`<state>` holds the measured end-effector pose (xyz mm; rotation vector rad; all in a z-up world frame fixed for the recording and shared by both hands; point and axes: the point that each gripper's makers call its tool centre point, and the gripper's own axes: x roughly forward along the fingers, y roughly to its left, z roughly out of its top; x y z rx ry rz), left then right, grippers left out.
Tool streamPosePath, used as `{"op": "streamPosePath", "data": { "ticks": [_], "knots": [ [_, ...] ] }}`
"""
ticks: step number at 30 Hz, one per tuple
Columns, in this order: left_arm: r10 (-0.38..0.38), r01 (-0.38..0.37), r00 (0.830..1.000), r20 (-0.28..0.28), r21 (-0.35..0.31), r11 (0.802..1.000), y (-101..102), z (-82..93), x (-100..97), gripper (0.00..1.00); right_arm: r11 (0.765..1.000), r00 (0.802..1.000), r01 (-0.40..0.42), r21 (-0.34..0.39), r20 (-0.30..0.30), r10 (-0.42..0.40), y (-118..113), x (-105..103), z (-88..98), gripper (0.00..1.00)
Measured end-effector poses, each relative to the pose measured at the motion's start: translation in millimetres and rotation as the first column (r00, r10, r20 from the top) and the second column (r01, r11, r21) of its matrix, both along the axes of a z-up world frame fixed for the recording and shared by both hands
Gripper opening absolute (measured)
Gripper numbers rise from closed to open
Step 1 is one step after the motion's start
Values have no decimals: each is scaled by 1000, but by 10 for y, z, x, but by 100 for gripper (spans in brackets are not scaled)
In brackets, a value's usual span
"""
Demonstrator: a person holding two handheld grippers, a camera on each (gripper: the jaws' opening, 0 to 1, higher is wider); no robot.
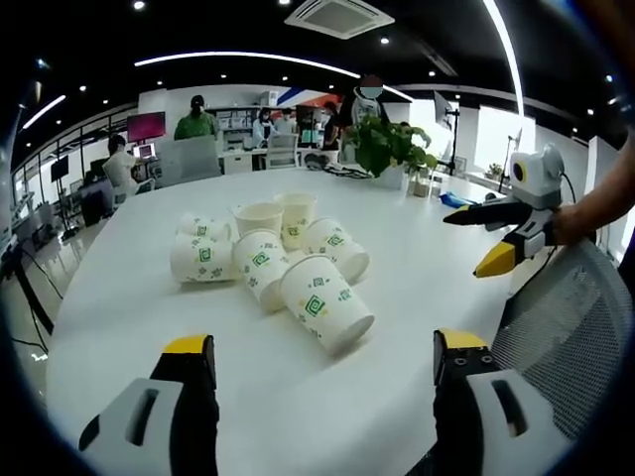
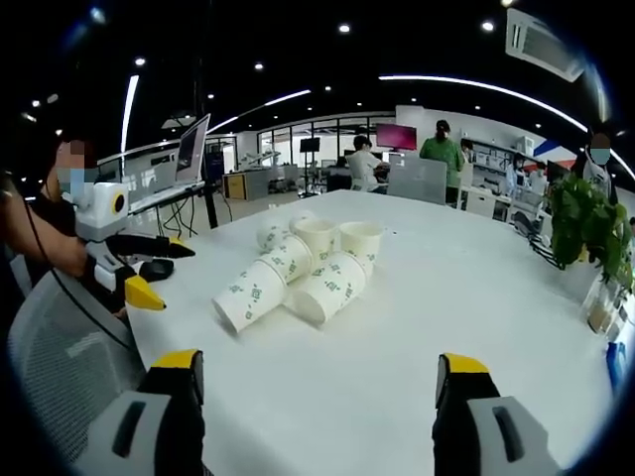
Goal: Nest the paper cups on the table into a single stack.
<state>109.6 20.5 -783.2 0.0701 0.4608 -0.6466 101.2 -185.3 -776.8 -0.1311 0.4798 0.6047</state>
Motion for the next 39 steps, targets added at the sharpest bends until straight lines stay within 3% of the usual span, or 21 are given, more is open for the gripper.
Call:
{"op": "streamPosePath", "data": {
  "ticks": [12,21,27,39],
  "knots": [
    [8,-8,1000,-10,5,1000,16,-3,31,88,1000,1000,19,19,4,-19,-36,27,27,97],
    [33,-31,997,-70,24,999,34,-22,22,86,999,1000,31,33,4,-31,-51,35,52,97],
    [0,1,997,-81,16,1000,-117,52,-9,86,999,1000,31,33,3,-31,-52,36,53,96],
    [34,-32,995,-91,20,999,-240,77,129,79,999,999,32,39,2,-32,-59,41,52,95]
  ]
}}
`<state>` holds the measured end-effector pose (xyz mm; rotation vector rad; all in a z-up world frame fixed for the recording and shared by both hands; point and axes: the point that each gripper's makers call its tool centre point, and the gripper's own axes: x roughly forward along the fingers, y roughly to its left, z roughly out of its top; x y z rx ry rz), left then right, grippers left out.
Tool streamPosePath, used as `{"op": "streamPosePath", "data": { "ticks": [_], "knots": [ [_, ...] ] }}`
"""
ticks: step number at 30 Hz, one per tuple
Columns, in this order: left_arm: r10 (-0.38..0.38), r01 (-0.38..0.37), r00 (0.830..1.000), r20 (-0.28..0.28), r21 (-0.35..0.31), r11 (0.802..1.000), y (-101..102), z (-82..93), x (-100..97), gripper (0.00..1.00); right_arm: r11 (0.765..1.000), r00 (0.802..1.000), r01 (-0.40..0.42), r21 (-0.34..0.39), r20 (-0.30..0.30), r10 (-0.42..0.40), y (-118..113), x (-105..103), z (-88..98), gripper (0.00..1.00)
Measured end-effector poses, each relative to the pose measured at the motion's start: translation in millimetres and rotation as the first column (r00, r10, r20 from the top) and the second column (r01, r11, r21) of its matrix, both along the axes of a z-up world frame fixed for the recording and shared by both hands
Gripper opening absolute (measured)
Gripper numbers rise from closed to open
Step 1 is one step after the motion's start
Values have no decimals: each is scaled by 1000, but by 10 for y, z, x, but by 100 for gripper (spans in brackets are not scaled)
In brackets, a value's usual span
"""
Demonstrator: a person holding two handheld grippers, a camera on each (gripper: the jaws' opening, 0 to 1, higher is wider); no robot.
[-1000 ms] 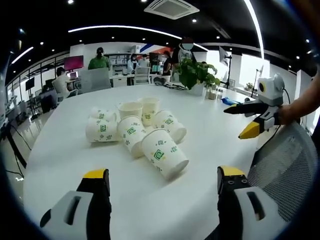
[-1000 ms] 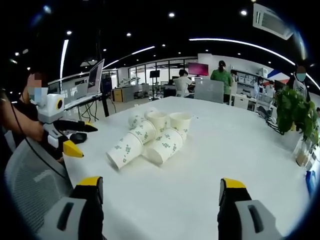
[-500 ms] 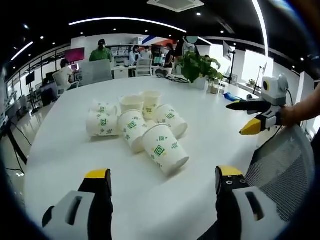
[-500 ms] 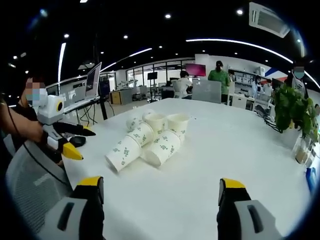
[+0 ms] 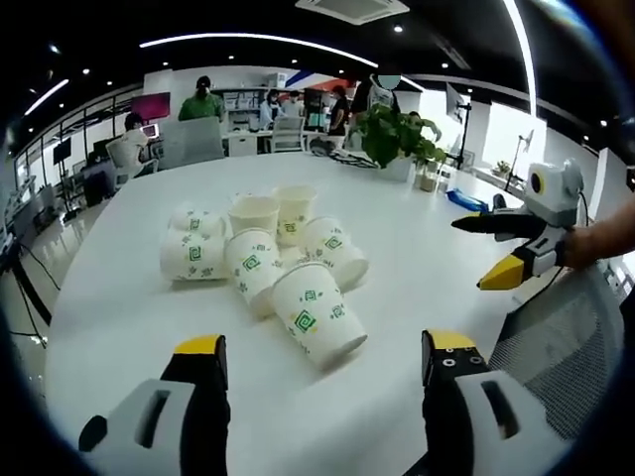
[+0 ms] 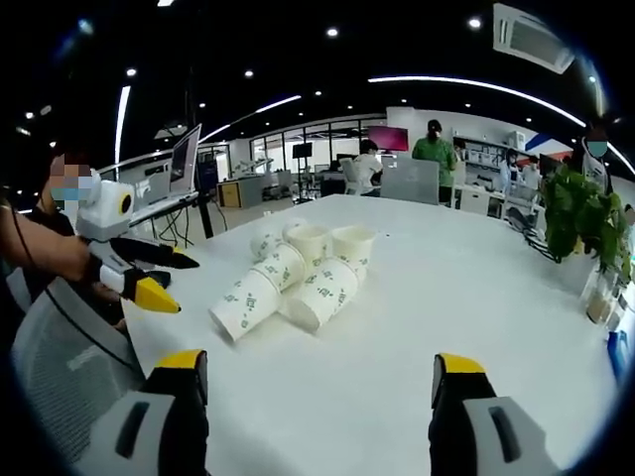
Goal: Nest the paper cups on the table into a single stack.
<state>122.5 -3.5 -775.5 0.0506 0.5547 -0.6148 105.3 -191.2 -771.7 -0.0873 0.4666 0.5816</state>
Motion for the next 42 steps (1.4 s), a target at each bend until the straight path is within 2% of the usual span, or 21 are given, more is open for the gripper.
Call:
{"op": "streamPosePath", "data": {
  "ticks": [28,42],
  "knots": [
    [-18,18,998,-55,-1,1000,-256,-164,133,73,1000,1000,5,0,0,-5,1,-7,22,92],
    [-15,17,994,-107,14,1000,-326,-331,180,70,1000,1000,8,0,-1,-8,-4,-7,23,91]
  ]
}}
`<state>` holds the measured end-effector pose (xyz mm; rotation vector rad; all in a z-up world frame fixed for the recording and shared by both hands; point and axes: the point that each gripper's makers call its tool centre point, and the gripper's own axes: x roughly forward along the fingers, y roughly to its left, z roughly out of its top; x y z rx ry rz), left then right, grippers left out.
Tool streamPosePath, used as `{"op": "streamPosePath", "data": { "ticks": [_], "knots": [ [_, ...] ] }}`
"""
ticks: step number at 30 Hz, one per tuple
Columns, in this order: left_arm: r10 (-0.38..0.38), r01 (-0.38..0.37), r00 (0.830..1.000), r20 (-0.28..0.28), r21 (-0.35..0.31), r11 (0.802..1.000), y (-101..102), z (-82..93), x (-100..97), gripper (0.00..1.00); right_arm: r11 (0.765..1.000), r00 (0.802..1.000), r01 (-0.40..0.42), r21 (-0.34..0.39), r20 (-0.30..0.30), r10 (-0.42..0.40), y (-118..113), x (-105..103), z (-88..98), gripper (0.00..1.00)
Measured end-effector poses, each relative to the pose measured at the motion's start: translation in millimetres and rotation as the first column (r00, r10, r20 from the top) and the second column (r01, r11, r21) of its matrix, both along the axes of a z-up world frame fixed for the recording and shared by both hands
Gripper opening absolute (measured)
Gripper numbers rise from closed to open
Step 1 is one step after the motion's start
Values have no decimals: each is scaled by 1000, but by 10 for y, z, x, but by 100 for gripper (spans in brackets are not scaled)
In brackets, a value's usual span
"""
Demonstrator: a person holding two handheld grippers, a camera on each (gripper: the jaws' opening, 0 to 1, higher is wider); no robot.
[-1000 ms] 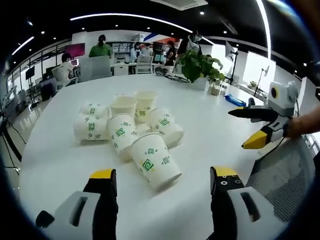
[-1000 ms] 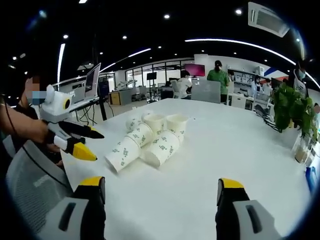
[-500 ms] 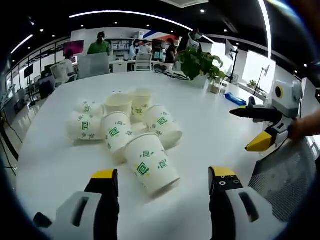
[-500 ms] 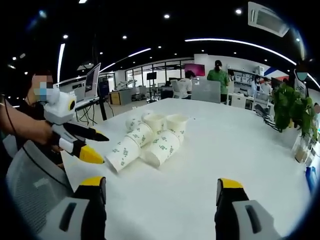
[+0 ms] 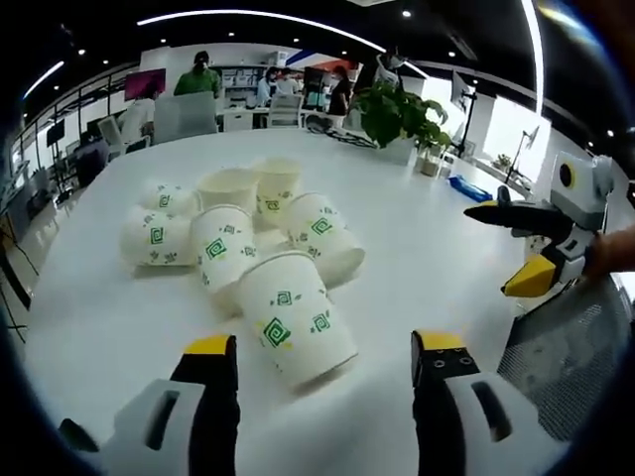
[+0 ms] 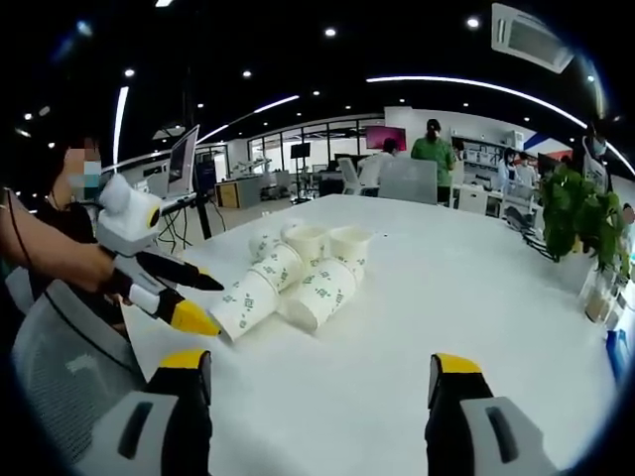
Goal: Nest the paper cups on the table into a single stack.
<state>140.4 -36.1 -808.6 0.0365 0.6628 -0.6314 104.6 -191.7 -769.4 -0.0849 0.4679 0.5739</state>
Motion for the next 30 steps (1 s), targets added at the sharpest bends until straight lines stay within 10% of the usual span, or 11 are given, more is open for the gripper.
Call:
{"op": "streamPosePath", "data": {
  "ticks": [30],
  "knots": [
    [69,-64,991,-113,50,997,-14,-258,131,49,1000,1000,-1,2,-11,1,-7,-7,-17,88]
  ]
}}
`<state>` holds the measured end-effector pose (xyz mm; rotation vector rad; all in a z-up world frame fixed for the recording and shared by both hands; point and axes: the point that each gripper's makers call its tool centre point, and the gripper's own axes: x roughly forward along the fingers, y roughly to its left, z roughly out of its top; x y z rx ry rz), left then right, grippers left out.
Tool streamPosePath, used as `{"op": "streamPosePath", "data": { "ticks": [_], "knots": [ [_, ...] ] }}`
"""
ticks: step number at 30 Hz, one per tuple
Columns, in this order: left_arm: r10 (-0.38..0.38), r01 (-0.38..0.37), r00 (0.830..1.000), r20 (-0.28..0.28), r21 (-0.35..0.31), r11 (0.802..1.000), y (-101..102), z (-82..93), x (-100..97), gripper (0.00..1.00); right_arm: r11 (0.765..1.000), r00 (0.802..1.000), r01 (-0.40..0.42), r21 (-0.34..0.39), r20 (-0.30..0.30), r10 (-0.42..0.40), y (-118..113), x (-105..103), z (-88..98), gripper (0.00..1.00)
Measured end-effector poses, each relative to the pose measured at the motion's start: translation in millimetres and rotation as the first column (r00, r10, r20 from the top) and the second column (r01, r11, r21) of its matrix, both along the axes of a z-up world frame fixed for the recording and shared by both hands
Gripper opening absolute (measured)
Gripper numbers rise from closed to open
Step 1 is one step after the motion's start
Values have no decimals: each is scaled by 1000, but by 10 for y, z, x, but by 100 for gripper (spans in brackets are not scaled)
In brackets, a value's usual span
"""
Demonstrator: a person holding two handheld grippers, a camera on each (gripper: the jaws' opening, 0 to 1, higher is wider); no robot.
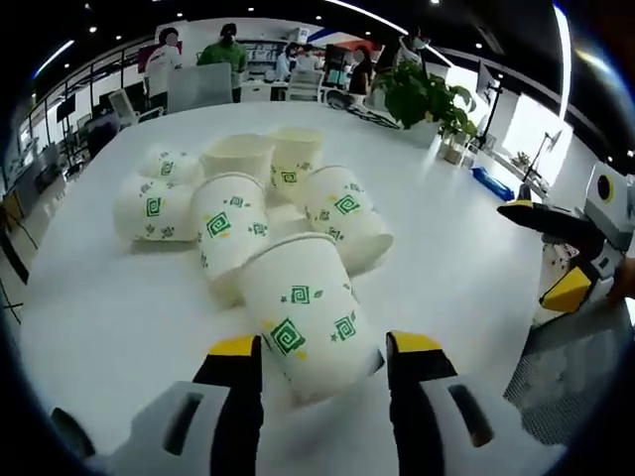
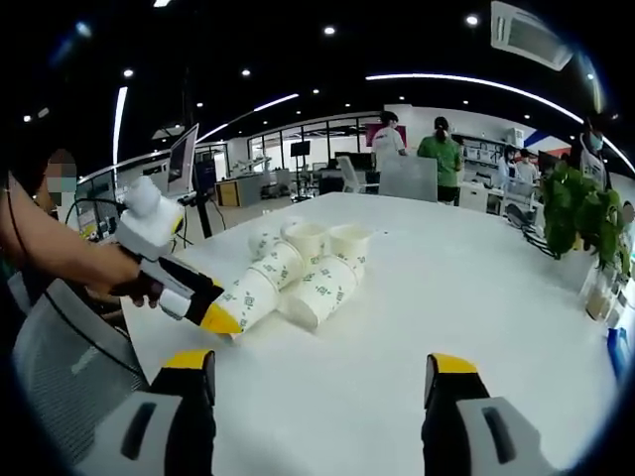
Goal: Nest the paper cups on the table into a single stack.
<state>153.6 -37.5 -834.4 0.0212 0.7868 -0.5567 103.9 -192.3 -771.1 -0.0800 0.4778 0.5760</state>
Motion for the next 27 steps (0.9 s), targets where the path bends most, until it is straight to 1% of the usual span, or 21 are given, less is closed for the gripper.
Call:
{"op": "streamPosePath", "data": {
  "ticks": [3,6,13,20,27],
  "knots": [
    [13,-13,1000,-6,-12,1000,18,17,-27,46,1000,1000,0,1,-1,0,0,1,-1,87],
    [18,-18,1000,-12,-10,1000,29,1,-46,44,1000,1000,-1,0,-2,1,-3,1,-7,87],
    [33,-33,999,-23,-19,999,66,-50,-50,42,1000,1000,-1,1,-3,1,2,-2,-6,87],
    [54,-54,998,-31,-22,998,101,-47,-75,40,1000,1000,-5,0,-3,5,0,-1,-14,86],
    [50,-50,998,-23,-23,998,131,-41,-127,39,1000,1000,-8,0,-2,8,21,-13,2,86]
  ]
}}
